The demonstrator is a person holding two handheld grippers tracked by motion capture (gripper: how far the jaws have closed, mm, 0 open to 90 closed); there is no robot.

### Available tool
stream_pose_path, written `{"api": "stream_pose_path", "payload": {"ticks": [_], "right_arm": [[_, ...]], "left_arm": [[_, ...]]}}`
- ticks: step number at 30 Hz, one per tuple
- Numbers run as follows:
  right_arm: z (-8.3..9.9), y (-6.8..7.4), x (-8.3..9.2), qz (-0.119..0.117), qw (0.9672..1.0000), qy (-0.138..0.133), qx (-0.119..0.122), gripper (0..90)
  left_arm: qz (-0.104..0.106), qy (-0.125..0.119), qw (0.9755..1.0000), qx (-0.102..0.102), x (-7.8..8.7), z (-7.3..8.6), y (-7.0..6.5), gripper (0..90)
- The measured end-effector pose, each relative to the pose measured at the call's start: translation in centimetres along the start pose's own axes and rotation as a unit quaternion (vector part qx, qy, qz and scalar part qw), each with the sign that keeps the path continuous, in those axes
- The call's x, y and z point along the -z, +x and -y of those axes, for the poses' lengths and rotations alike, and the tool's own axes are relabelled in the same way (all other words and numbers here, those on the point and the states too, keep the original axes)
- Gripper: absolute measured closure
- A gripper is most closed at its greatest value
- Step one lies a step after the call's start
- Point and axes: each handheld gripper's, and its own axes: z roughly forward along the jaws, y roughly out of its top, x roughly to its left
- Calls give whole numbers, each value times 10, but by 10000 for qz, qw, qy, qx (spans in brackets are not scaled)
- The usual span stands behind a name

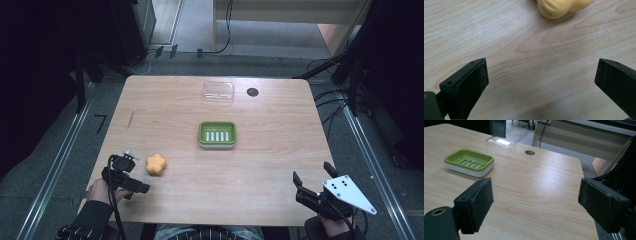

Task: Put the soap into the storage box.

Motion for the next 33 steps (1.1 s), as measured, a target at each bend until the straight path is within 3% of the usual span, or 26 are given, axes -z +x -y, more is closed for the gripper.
{"api": "stream_pose_path", "payload": {"ticks": [5,25,33], "right_arm": [[0,1,-1,-21,10000,8,18,134],[-1,1,-2,-19,10000,26,42,134],[-1,1,-2,-22,10000,24,44,134]], "left_arm": [[65,-104,9999,104,2,-2,-2,0],[50,-185,9998,0,4,-24,-7,0],[158,-314,9994,10,6,-38,-11,0]]}}
